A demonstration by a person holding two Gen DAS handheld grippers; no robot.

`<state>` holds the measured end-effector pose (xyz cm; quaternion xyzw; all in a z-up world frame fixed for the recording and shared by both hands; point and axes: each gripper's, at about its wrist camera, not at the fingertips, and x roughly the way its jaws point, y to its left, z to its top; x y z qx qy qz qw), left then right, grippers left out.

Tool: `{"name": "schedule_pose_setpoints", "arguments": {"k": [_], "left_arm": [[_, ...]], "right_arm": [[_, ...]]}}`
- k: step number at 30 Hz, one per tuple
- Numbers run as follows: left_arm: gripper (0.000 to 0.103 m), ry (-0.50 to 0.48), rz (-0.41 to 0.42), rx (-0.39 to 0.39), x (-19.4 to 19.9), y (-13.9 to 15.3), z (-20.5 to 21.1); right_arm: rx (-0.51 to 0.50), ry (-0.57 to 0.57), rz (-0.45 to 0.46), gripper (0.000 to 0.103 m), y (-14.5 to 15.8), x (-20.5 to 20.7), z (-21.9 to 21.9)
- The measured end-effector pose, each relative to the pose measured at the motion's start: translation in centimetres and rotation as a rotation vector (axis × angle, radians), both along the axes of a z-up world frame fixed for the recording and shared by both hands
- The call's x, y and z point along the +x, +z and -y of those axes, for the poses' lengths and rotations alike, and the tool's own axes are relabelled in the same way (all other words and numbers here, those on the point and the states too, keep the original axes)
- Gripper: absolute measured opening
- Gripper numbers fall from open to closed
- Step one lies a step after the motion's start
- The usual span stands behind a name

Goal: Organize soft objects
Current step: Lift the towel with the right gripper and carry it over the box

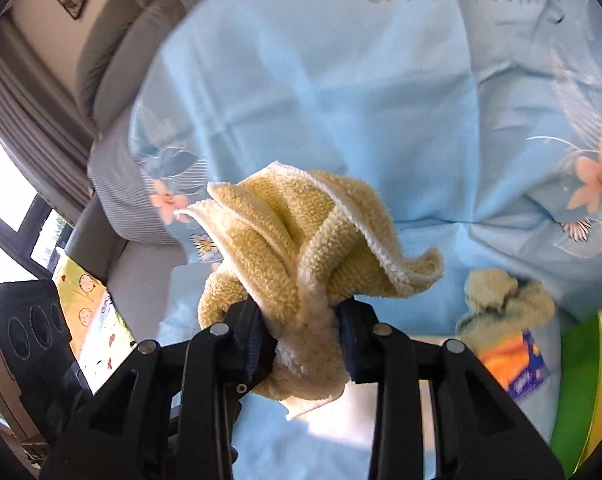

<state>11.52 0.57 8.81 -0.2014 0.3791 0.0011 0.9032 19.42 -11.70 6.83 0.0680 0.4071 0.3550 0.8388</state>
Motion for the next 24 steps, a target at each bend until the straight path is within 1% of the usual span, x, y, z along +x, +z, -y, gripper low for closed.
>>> {"name": "schedule_pose_setpoints", "arguments": {"k": [1, 2, 4, 8, 9, 11, 13, 17, 24], "left_arm": [[0.026, -0.002, 0.005, 0.004, -1.0, 0.5, 0.5], [0.026, -0.004, 0.008, 0.006, -1.2, 0.7, 1.0], [0.026, -0.011, 0.008, 0.009, -2.4, 1.2, 1.5], [0.026, -0.019, 0.025, -0.025, -5.1, 2.0, 2.4], [0.026, -0.024, 0.026, -0.033, -5.9, 2.0, 2.6], [0.026, -0.029, 0.026, -0.039, -6.8, 2.1, 3.2], [0.026, -0.041, 0.025, -0.037, -7.7, 2.1, 3.9], [0.026, -0.057, 0.029, -0.021, -9.2, 2.4, 5.3], [0.026, -0.101, 0.056, -0.021, -10.7, 3.3, 7.4]], "right_arm": [[0.001, 0.001, 0.02, 0.033, 0.2, -1.4, 0.2], [0.004, 0.003, 0.03, 0.033, 0.4, -2.2, 0.7], [0.018, -0.006, 0.041, 0.033, 0.5, -3.9, 1.7], [0.048, -0.026, 0.047, 0.034, 0.3, -6.9, 3.1], [0.059, -0.031, 0.045, 0.034, 0.1, -7.4, 2.8], [0.072, -0.049, 0.037, 0.034, -0.2, -8.8, 3.9], [0.068, -0.065, 0.051, 0.034, -0.2, -10.5, 4.4], [0.091, -0.092, 0.035, 0.034, -0.6, -12.3, 5.8], [0.107, -0.137, 0.052, 0.034, -0.1, -14.7, 7.8]]}}
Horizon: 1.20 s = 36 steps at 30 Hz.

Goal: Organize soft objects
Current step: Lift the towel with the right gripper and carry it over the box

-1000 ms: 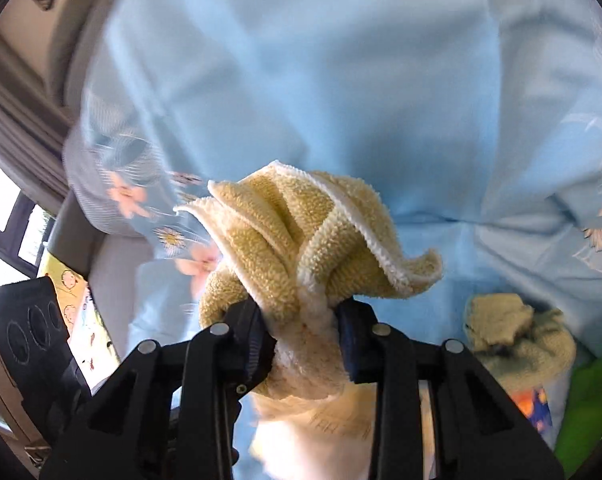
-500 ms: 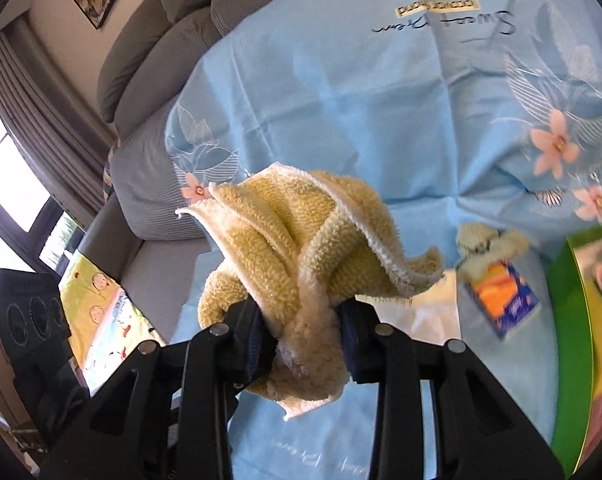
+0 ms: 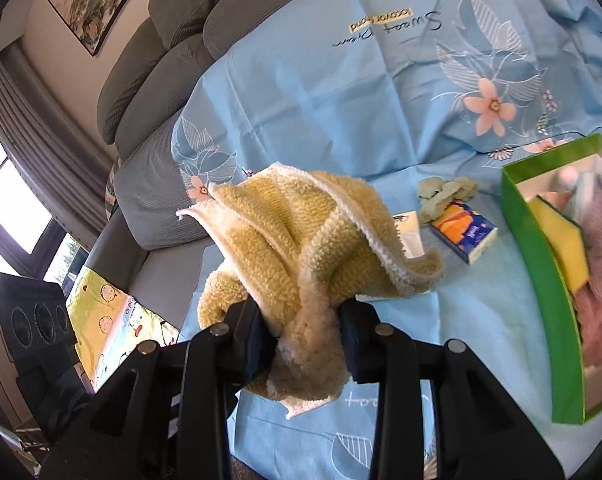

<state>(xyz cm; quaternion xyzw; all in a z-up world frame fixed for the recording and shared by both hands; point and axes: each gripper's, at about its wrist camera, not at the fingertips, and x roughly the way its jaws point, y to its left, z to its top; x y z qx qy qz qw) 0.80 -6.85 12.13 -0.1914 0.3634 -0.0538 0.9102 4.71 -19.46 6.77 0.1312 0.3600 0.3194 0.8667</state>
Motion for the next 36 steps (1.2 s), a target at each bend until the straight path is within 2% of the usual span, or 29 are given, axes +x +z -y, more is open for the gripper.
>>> {"name": "schedule_pose_setpoints", "arguments": {"k": [10, 18, 26, 36], "left_arm": [[0.026, -0.093, 0.048, 0.006, -1.0, 1.5, 3.6], [0.026, -0.173, 0.07, 0.005, -0.3, 1.9, 7.4], [0.026, -0.263, 0.074, -0.001, 2.0, 1.9, 11.6], [0.026, -0.393, 0.075, 0.001, 7.0, 2.0, 17.2]], "right_arm": [[0.006, -0.1, 0.051, 0.034, 1.4, -3.2, 3.5], [0.018, -0.185, 0.078, 0.034, 2.0, -4.5, 7.1], [0.056, -0.283, 0.076, 0.035, 2.0, -4.2, 11.8], [0.118, -0.408, 0.065, 0.036, 2.1, -1.9, 18.3]]}}
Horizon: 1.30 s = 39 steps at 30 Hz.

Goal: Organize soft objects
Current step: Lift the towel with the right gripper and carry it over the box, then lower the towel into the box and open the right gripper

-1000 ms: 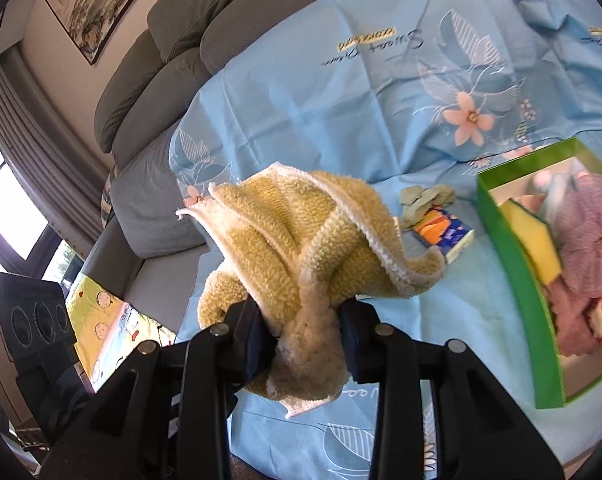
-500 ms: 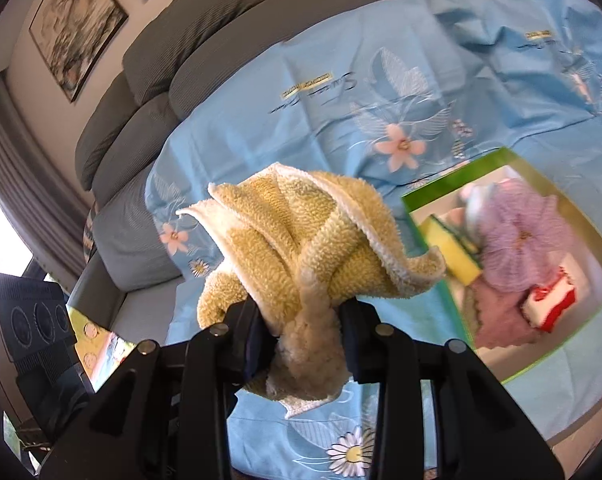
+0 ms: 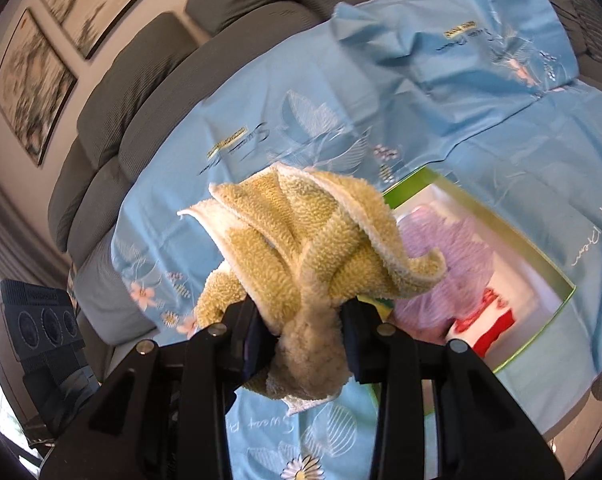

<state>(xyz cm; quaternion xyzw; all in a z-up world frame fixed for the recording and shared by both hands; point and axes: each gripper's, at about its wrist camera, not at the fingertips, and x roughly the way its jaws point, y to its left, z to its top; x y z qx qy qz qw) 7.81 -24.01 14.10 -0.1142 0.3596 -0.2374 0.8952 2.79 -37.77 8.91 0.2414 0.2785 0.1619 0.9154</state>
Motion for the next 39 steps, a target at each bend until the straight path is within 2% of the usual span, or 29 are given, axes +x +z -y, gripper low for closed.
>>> {"name": "schedule_pose_setpoints", "arguments": {"k": [6, 16, 22, 26, 39], "left_arm": [[0.026, -0.048, -0.027, 0.012, 4.4, -1.1, 2.1], [0.026, -0.078, -0.111, 0.013, 10.3, -4.7, 3.4], [0.026, -0.065, -0.168, 0.071, 11.5, -7.4, 3.9], [0.026, -0.062, -0.212, 0.052, 11.8, -8.8, 3.9], [0.026, -0.015, -0.267, 0.04, 12.1, -10.6, 3.2]], "right_arm": [[0.032, -0.059, -0.012, 0.036, -0.5, 3.2, 2.5], [0.118, -0.124, -0.122, 0.037, -3.6, 9.8, 5.1], [0.106, -0.161, -0.225, 0.037, -6.7, 12.5, 5.3], [0.08, -0.182, -0.282, 0.039, -8.2, 13.4, 5.5], [0.022, -0.235, -0.321, 0.048, -9.1, 13.8, 5.6]]}}
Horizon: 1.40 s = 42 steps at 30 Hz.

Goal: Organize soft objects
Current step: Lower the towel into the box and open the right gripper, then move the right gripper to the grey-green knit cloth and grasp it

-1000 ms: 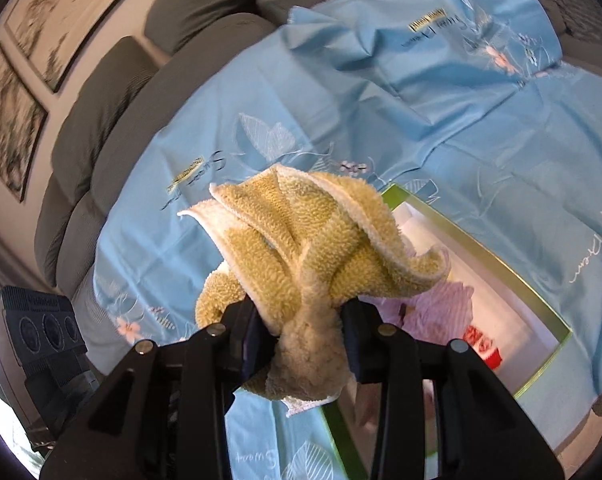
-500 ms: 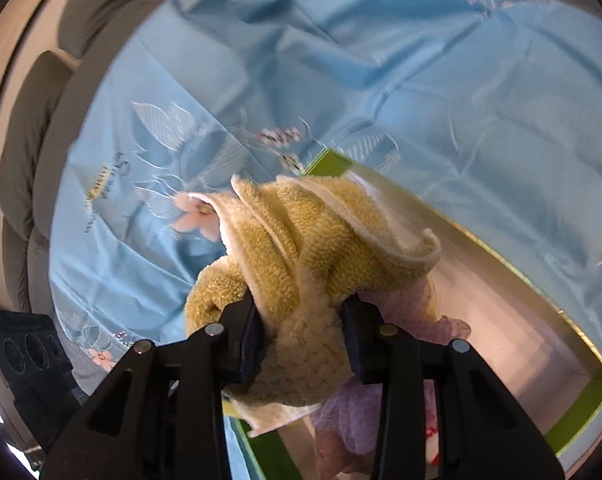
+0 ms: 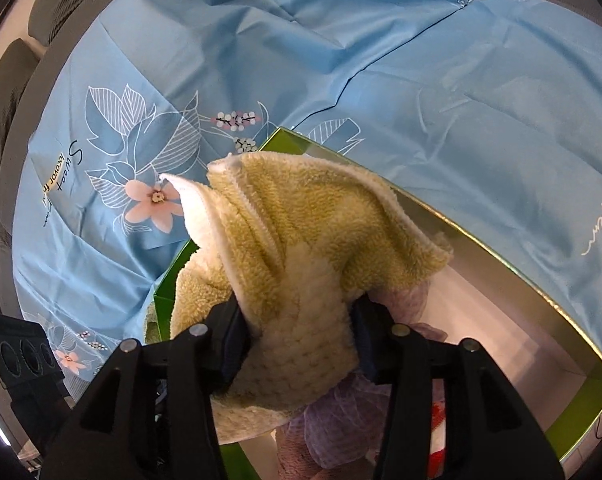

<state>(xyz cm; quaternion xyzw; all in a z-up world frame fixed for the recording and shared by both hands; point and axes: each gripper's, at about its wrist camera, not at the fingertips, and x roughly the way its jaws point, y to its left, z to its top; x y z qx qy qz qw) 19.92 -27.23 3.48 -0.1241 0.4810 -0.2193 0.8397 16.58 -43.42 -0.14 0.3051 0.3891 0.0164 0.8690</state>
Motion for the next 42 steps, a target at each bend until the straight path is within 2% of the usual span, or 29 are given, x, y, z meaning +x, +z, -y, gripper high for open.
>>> {"name": "schedule_pose_setpoints", "arguments": {"k": [6, 11, 18, 22, 25, 27, 28, 30, 34, 37, 42], "left_arm": [[0.032, 0.013, 0.01, 0.029, 0.0, -0.2, 0.5], [0.034, 0.023, 0.016, 0.062, 0.0, -0.4, 0.8], [0.035, 0.027, -0.001, 0.048, 0.0, -0.3, 0.8], [0.035, 0.019, -0.004, 0.047, -0.6, 0.4, 0.6], [0.035, 0.017, 0.018, 0.061, -1.4, 1.3, 0.5], [0.036, 0.02, 0.038, 0.07, -1.9, 2.0, 0.1], [0.038, 0.025, 0.05, 0.076, -2.2, 2.5, -0.2], [0.053, 0.033, 0.07, 0.075, -2.9, 3.3, -1.0], [0.055, 0.066, 0.114, 0.077, -4.1, 4.9, -2.9], [0.056, 0.118, 0.142, 0.097, -5.4, 5.9, -5.3], [0.067, 0.245, 0.16, 0.097, -7.7, 6.3, -11.0]], "right_arm": [[0.023, -0.01, -0.015, 0.053, -0.6, 0.1, 0.4], [-0.003, -0.027, -0.027, 0.062, -0.8, 0.1, 0.3], [-0.004, -0.036, -0.031, 0.066, -0.9, 0.0, 0.5], [-0.004, -0.04, -0.019, 0.068, -0.4, -0.6, 0.8], [-0.017, -0.045, -0.004, 0.076, 0.2, -1.3, 0.9], [-0.024, -0.047, 0.014, 0.076, 0.7, -1.8, 1.0], [-0.019, -0.042, 0.026, 0.077, 1.1, -2.2, 1.1], [-0.008, -0.045, 0.052, 0.083, 1.6, -2.8, 1.3], [-0.012, -0.05, 0.113, 0.088, 3.1, -4.3, 1.2], [-0.004, -0.005, 0.163, 0.089, 4.3, -5.1, 0.2], [0.006, 0.096, 0.221, 0.097, 5.9, -5.5, -3.0]]}}
